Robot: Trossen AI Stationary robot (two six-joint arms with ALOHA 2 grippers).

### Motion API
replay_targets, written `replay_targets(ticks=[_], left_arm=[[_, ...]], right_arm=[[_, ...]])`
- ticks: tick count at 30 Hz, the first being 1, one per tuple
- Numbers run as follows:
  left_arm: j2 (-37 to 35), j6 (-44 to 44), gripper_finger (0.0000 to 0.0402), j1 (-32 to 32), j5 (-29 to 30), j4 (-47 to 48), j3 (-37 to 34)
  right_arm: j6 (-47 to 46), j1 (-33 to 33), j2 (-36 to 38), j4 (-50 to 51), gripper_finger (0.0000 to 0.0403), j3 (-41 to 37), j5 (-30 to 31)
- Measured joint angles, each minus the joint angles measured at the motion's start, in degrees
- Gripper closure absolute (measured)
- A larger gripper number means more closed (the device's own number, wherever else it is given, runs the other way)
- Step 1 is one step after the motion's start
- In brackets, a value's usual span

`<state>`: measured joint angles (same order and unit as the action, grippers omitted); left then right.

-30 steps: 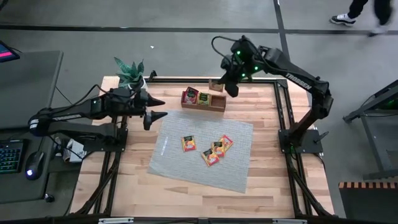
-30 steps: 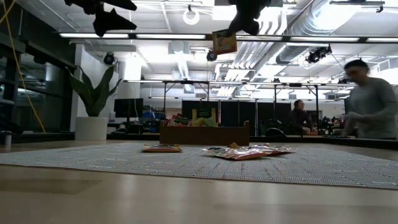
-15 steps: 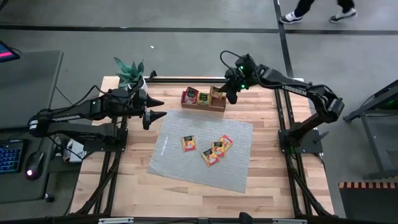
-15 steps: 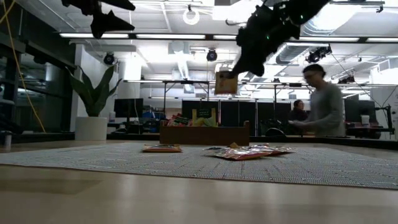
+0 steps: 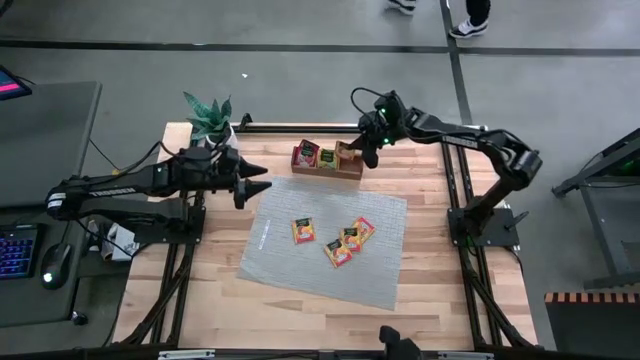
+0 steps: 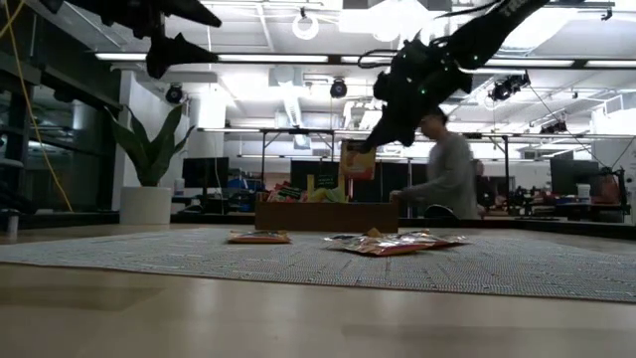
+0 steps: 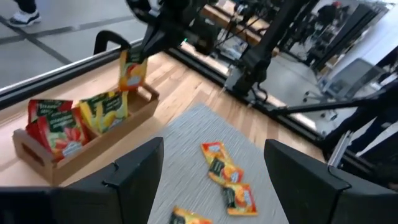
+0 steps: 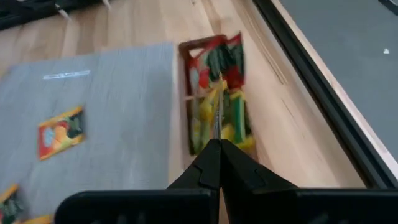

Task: Pick & Place Tea
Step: Put the orange tea bag into the right section of the wooden organizer

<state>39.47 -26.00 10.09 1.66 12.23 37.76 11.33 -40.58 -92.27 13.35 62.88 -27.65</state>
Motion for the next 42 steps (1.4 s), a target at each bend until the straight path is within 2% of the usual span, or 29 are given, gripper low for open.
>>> replay_targets(ticks=[18,28,42], left_arm=[[-0.43,-4.74,0.0126,-0.03,-1.43,-3.21,-0.07],[-0.43,-4.86,0.0126,-0.01,-1.56,-5.58,-0.04],[-0.43,-4.91,0.0126,-0.01,-1.59,-5.66,-0.04]], right_arm=[[7.84,-2.29,-6.9,2.27,0.0403,0.06,-1.21],[8.81,-3.11,-7.41,2.34,0.0403,0.06,1.95],[9.31,-3.3,-7.41,2.79,0.0402,0.06,1.59]])
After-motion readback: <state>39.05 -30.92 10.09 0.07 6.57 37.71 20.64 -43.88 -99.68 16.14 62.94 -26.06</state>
